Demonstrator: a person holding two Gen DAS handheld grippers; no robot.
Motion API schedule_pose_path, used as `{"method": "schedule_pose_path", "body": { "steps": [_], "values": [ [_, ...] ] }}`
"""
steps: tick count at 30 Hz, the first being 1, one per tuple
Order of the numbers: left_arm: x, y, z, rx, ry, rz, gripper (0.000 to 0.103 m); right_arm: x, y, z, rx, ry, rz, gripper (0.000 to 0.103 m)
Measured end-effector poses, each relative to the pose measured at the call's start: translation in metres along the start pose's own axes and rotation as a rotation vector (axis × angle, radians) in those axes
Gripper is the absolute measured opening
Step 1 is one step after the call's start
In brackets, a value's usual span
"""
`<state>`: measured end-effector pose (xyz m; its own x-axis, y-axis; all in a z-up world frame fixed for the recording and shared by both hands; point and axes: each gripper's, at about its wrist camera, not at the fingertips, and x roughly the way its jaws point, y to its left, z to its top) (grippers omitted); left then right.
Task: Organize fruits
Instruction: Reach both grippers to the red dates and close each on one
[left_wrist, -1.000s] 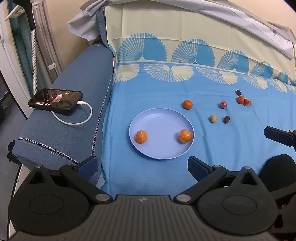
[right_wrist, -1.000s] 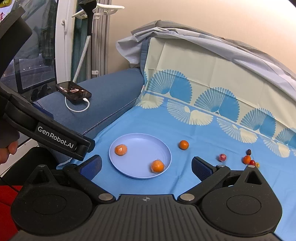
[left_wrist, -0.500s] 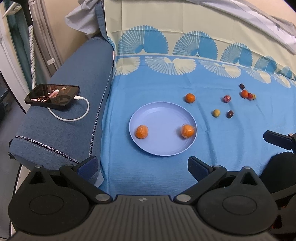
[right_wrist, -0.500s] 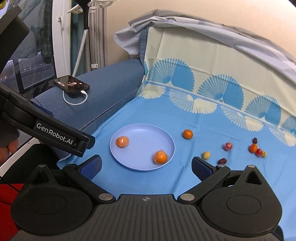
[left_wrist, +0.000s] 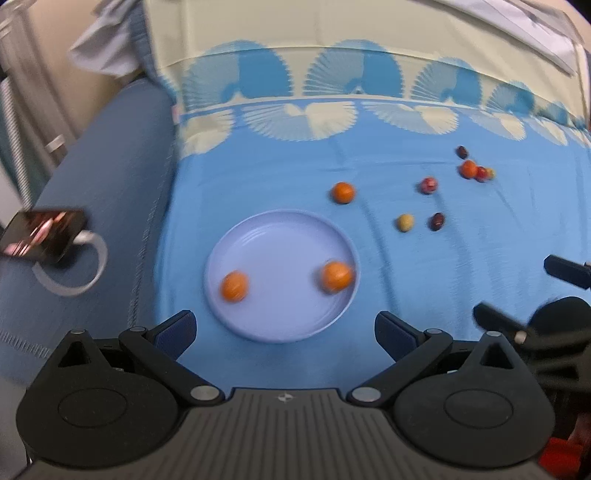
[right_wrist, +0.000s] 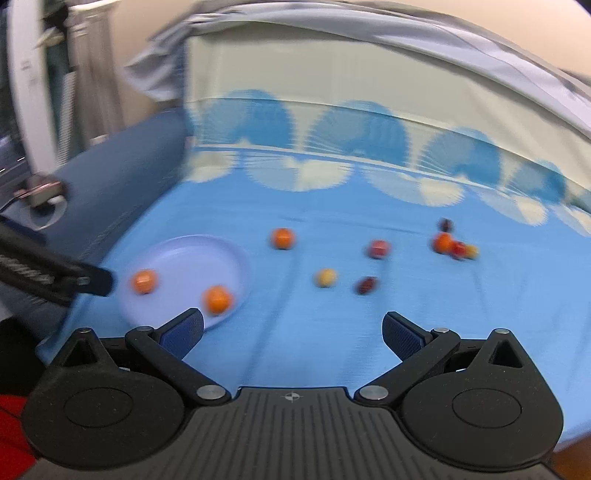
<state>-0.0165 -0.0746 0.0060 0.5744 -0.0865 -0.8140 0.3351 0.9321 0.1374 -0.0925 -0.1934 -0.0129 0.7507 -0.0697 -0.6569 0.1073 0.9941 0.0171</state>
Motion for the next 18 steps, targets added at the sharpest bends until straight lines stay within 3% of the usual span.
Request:
{"method": "schedule_pose_path", "body": {
  "steps": [5, 9, 13, 18],
  "values": [
    [0.029, -0.040, 0.035, 0.093, -0.002, -0.066, 0.103, 0.023, -0.063, 0.012, 0.096, -0.006, -0.113, 0.102],
    [0.063, -0.082, 0.067, 0.180, 0.014, -0.161, 0.103, 0.056, -0.116, 0.031, 0.172, -0.011, -0.176, 0.102],
    [0.107, -0.131, 0.093, 0.312, 0.019, -0.212, 0.103, 0.107, -0.165, 0.056, 0.196, -0.024, -0.233, 0.102],
    [0.174, -0.180, 0.117, 0.439, 0.067, -0.239, 0.103, 0.191, -0.224, 0.089, 0.210, 0.007, -0.245, 0.102]
  ]
}}
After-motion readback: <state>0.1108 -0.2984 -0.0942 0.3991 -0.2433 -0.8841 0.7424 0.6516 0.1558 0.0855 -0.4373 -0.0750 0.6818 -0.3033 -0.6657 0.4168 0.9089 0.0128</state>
